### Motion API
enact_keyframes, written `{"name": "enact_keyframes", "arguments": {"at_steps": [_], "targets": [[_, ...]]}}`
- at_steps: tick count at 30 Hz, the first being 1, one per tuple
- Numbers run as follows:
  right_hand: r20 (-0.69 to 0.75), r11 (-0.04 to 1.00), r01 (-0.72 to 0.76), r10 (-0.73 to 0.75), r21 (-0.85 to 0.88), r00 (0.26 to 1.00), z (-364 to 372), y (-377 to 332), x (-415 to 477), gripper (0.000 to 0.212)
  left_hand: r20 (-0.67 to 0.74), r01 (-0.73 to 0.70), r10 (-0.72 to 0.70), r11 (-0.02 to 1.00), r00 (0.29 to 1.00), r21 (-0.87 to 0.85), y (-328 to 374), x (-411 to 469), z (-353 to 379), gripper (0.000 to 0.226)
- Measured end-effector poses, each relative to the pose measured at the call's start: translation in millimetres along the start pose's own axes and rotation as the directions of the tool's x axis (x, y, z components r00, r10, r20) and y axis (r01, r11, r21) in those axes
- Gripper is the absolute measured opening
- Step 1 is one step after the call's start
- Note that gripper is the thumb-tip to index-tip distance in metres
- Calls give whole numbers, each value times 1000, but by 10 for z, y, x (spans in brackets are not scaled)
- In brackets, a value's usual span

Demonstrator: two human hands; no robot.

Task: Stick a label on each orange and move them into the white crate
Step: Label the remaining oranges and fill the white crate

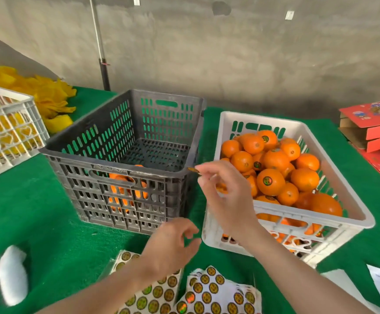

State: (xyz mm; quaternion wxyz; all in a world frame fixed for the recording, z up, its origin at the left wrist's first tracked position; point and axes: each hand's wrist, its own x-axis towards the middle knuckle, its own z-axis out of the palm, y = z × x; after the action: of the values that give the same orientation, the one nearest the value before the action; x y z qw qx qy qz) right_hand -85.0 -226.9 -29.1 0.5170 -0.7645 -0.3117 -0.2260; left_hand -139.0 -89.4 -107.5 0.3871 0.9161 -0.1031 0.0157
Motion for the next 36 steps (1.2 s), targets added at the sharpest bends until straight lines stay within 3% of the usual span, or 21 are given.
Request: {"name": "enact_keyframes", "arguments": {"at_steps": [1, 4, 6, 7, 9, 10, 11, 14, 15, 17, 19, 24, 26, 28, 31, 33, 36], "targets": [[13, 999, 32, -32, -15, 999, 121, 4, 182, 18, -100, -68, 65, 997, 993, -29, 19, -15, -286, 6], [143, 997, 35, -24, -69, 989, 550, 104, 715, 31, -420, -147, 121, 989, 900, -30, -94, 90, -1159, 13], [295, 992, -23, 59, -124, 954, 829, 215, 1042, 39, -526, -78, 80, 997, 847, 25, -302, 367, -1639, 10], [368, 986, -52, 109, -161, 923, 961, 279, 1178, 42, -510, 1, 47, 996, 859, 93, -438, 579, -1837, 8], [468, 966, -101, 204, -236, 860, 1180, 410, 1347, 51, -259, 140, -55, 936, 964, 322, -696, 1059, -2095, 16], [494, 957, -118, 240, -266, 836, 1262, 477, 1379, 55, -62, 150, -136, 888, 989, 436, -828, 1299, -2138, 22], [510, 947, -129, 269, -293, 817, 1323, 544, 1383, 58, 121, 130, -221, 850, 968, 511, -937, 1520, -2123, 26], [489, 915, -186, 354, -359, 797, 1388, 727, 1372, 64, 467, 139, -465, 805, 752, 577, -1215, 2040, -1795, 27], [463, 902, -199, 374, -383, 804, 1392, 774, 1374, 64, 544, 82, -497, 785, 676, 614, -1315, 2157, -1635, 31], [420, 887, -222, 396, -404, 817, 1396, 838, 1381, 64, 642, -90, -520, 734, 563, 673, -1487, 2308, -1328, 61], [408, 891, -234, 394, -389, 824, 1413, 856, 1375, 63, 680, -223, -527, 683, 509, 696, -1616, 2323, -1110, 75], [363, 899, -248, 380, -360, 851, 1385, 829, 1381, 59, 714, -192, -531, 725, 455, 662, -1768, 2210, -889, 70], [311, 898, -275, 386, -345, 868, 1376, 814, 1387, 57, 731, -118, -472, 796, 493, 594, -1645, 2242, -1004, 66], [222, 906, -300, 372, -299, 901, 1367, 804, 1400, 49, 713, -4, -349, 897, 609, 442, -1439, 2332, -1249, 62], [7, 937, -321, 325, -140, 946, 1312, 758, 1450, 24, 600, 118, -131, 991, 789, 62, -1142, 2384, -1728, 56], [-95, 931, -362, 365, 41, 926, 1235, 706, 1472, 11, 483, 121, -17, 975, 876, -185, -1003, 2275, -1961, 65], [-92, 836, -438, 490, 329, 867, 1054, 579, 1451, 17, 312, 109, 26, 907, 950, -408, -851, 2000, -2109, 77]]}}
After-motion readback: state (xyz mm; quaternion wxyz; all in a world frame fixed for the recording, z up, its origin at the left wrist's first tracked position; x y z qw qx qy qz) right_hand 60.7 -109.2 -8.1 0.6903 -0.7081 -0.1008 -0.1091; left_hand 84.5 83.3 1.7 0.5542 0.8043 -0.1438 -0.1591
